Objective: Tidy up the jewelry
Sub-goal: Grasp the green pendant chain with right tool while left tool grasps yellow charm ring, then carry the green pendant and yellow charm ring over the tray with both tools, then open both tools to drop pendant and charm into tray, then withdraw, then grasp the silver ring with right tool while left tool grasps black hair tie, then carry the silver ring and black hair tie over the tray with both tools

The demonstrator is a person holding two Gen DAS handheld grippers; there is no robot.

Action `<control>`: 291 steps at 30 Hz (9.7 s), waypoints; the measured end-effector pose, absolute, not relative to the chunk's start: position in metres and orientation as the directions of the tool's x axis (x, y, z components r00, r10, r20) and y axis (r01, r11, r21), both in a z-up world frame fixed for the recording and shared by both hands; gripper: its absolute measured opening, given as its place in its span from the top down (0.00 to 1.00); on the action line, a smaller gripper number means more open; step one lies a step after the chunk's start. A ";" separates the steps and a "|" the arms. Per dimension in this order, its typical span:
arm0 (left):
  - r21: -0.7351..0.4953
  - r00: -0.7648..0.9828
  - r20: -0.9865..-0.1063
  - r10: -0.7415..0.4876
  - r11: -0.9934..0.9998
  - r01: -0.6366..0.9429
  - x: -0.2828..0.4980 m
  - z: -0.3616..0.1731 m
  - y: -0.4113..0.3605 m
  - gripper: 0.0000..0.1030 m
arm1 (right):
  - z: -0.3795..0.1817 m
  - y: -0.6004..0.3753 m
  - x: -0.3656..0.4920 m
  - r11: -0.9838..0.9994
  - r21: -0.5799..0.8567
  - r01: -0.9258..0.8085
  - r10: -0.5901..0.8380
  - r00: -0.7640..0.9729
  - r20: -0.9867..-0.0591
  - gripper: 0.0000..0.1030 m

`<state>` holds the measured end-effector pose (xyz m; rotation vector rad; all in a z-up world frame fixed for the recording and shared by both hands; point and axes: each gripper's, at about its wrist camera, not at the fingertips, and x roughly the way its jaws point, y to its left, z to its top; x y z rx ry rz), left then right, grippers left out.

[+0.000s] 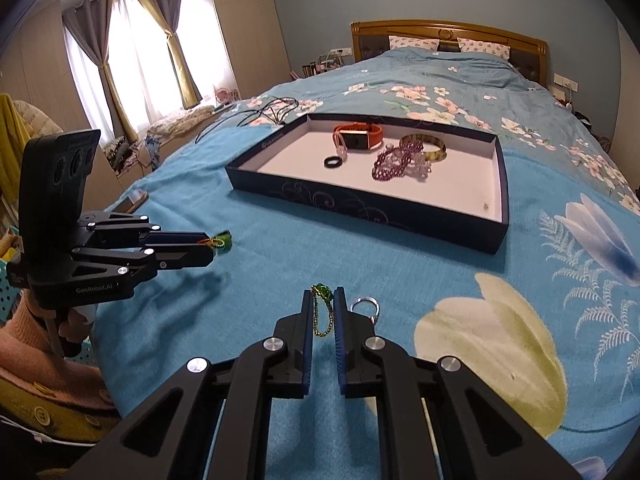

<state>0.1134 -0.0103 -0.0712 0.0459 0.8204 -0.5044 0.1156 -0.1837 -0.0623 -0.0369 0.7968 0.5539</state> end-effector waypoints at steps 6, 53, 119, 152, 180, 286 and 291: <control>-0.158 0.593 -0.683 -0.427 0.879 0.450 0.115 -0.060 -0.010 0.84 | -0.055 -0.184 0.121 0.857 0.170 -0.486 0.462 0.583 -0.668 0.92; -0.110 0.664 -0.627 -0.407 0.891 0.441 0.177 -0.030 -0.027 0.84 | -0.028 -0.181 0.190 0.862 0.124 -0.492 0.456 0.644 -0.614 0.92; -0.092 0.606 -0.735 -0.303 0.931 0.354 0.277 -0.071 -0.045 0.84 | -0.075 -0.149 0.286 0.881 0.028 -0.472 0.327 0.566 -0.757 0.91; -0.063 0.690 -0.645 -0.330 0.922 0.382 0.194 -0.039 -0.004 0.62 | -0.035 -0.192 0.218 0.875 0.142 -0.463 0.435 0.622 -0.651 0.60; -0.078 0.575 -0.761 -0.301 0.922 0.380 0.132 -0.087 -0.001 0.57 | -0.079 -0.187 0.139 0.873 0.112 -0.475 0.384 0.528 -0.758 0.58; -0.128 0.687 -0.622 -0.377 0.914 0.386 0.152 -0.030 -0.013 0.76 | -0.026 -0.186 0.169 0.882 0.154 -0.446 0.443 0.672 -0.593 0.85; -0.122 0.695 -0.615 -0.372 0.916 0.383 0.160 -0.027 -0.014 0.76 | -0.023 -0.185 0.177 0.882 0.148 -0.448 0.442 0.675 -0.591 0.85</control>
